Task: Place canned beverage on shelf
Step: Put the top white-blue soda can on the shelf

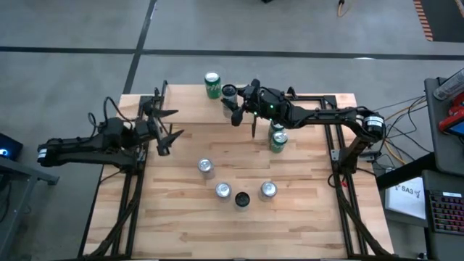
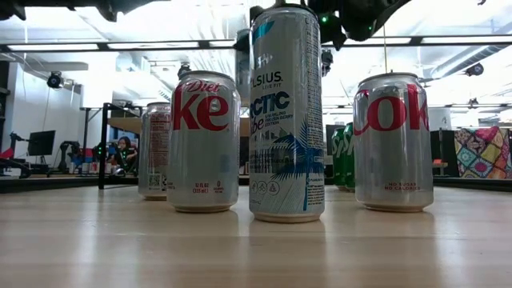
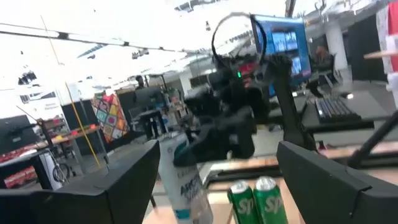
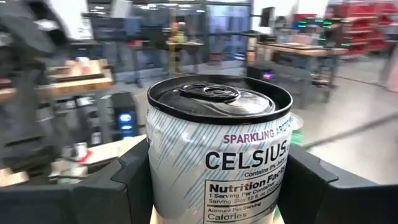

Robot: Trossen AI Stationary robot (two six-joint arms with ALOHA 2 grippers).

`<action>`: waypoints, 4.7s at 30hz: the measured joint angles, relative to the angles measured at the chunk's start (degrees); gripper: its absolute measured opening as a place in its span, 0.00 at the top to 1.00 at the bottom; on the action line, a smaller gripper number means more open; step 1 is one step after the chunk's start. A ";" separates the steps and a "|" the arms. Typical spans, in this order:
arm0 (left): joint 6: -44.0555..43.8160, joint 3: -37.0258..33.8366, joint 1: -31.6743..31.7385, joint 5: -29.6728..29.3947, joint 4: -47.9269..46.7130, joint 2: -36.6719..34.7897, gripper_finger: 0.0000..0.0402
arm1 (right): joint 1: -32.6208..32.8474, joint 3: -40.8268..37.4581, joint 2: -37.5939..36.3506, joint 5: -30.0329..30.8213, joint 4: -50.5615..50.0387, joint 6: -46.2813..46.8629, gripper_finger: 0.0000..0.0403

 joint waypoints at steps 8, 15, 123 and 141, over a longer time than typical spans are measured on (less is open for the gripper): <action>-4.48 -0.52 0.00 0.07 -0.27 -0.13 0.23 | 0.04 -4.70 -0.07 2.62 7.51 1.50 0.42; -5.51 -0.55 0.00 0.15 -5.10 -1.97 0.23 | 0.10 -6.63 -0.33 3.11 12.74 2.63 0.41; -6.21 -0.55 -0.02 0.24 -6.49 -7.30 0.23 | 2.99 5.83 -1.84 10.82 -5.93 -5.72 0.29; -6.01 -0.55 0.00 0.24 -6.49 -7.17 0.23 | 13.10 21.03 -1.79 10.66 -37.44 1.14 0.45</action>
